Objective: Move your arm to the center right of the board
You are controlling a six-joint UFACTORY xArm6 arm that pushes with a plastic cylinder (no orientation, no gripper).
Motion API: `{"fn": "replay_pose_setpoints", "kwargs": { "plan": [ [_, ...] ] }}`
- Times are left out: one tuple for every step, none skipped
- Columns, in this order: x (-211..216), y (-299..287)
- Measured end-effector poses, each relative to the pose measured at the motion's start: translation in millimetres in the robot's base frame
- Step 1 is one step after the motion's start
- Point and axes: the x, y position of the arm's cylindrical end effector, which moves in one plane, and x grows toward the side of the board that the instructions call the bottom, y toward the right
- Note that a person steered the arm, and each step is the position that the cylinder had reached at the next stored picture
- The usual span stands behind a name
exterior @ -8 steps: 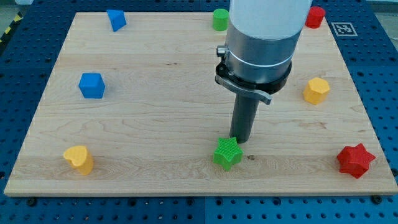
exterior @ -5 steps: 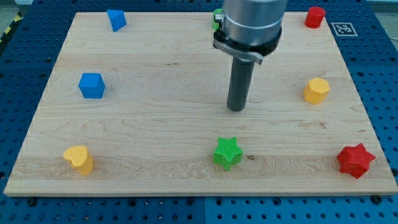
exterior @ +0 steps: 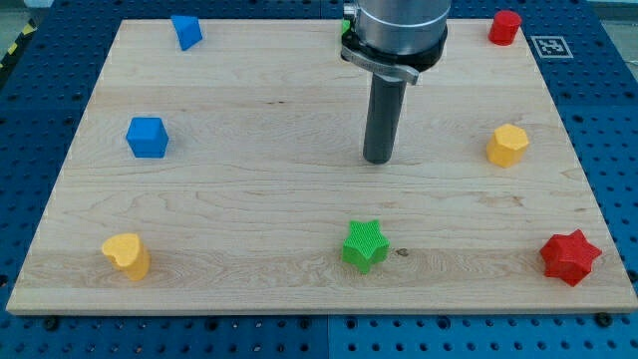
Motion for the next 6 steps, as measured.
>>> {"fn": "replay_pose_setpoints", "kwargs": {
  "plan": [
    [-34, 2],
    [-59, 18],
    [-70, 51],
    [-77, 69],
    [-77, 96],
    [-77, 129]
  ]
}}
